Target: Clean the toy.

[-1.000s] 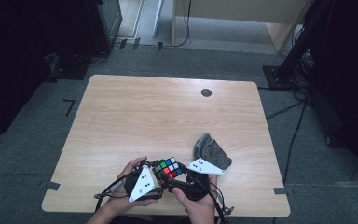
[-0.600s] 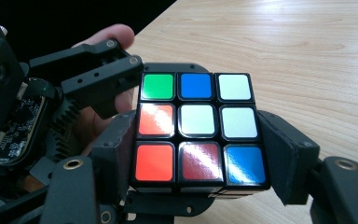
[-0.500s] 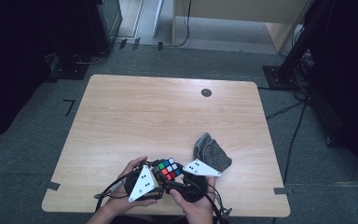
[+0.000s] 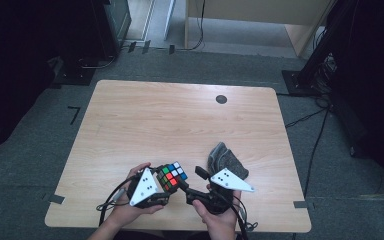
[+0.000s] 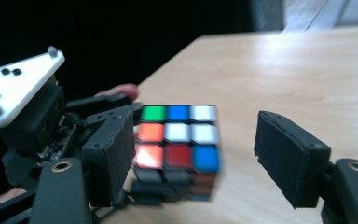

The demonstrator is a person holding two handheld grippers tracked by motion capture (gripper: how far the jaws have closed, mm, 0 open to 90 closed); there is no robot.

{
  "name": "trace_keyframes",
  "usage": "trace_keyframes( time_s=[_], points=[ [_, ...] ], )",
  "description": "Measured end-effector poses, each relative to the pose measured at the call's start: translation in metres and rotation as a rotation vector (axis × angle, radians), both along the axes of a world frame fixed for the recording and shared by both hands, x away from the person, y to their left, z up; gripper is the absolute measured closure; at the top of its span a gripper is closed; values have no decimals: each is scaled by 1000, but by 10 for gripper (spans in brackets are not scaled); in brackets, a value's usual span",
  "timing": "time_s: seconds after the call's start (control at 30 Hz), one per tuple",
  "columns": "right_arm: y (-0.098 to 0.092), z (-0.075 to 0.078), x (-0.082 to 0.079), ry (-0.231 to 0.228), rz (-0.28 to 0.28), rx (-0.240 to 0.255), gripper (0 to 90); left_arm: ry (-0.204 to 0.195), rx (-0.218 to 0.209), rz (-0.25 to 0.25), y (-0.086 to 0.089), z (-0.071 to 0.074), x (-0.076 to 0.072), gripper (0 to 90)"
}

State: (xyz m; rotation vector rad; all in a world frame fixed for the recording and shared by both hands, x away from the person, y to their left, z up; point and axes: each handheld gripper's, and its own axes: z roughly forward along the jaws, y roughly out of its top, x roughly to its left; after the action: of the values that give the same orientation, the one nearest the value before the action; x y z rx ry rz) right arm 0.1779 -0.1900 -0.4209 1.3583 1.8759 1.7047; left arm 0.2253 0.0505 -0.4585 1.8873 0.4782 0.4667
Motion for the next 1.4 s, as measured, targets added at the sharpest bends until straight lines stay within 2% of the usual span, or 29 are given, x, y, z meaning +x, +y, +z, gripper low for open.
trace_keyframes(
  time_s=[0.03, 0.1, 0.17, 0.23, 0.4, 0.57, 0.67, 0.77, 0.87, 1.0, 1.07, 1.13, 1.23, 1.3, 1.33, 1.4],
  points=[
    [-2, -1, 0, -6, -21, 15, 299, 27, -25, 14, 5, 1, 4, 339],
    [-4, -6, 0, -11, -49, 17, 299, 55, -52, 52, 13, 4, 10, 339],
    [-2, -14, 1, -6, -53, 7, 300, 75, -78, 76, 20, 5, 15, 339],
    [3, -25, 5, 17, -47, -15, 301, 107, -124, 95, 26, 7, 18, 340],
    [21, -45, 8, 60, 7, -53, 298, 165, -216, 89, 27, 11, 20, 340],
    [38, -49, 4, 32, 61, -71, 254, 216, -273, 61, 18, 12, 16, 340],
    [43, -49, 2, 15, 57, -74, 231, 239, -293, 43, 10, 12, 12, 339],
    [44, -48, 0, -6, 27, -75, 228, 247, -294, 32, 3, 11, 8, 339],
    [43, -47, -1, -26, 8, -70, 253, 264, -298, 25, -2, 9, 6, 338],
    [46, -46, -2, -52, -18, -97, 288, 308, -320, -3, -7, 3, 5, 337],
    [47, -46, -3, -57, -40, -116, 309, 305, -317, -9, -9, 3, 3, 336],
    [46, -47, -3, -53, -37, -112, 324, 307, -315, -3, -9, 3, 4, 334],
    [46, -46, -4, -50, -35, -136, 345, 325, -317, -13, -6, 2, 7, 328],
    [46, -46, -4, -41, -26, -137, 347, 312, -314, -9, -5, 3, 6, 317],
    [46, -46, -3, -40, -19, -136, 347, 298, -325, -9, -4, 4, 6, 306],
    [46, -46, -3, -38, -18, -155, 347, 282, -381, -4, 4, 11, 7, 276]
  ],
)
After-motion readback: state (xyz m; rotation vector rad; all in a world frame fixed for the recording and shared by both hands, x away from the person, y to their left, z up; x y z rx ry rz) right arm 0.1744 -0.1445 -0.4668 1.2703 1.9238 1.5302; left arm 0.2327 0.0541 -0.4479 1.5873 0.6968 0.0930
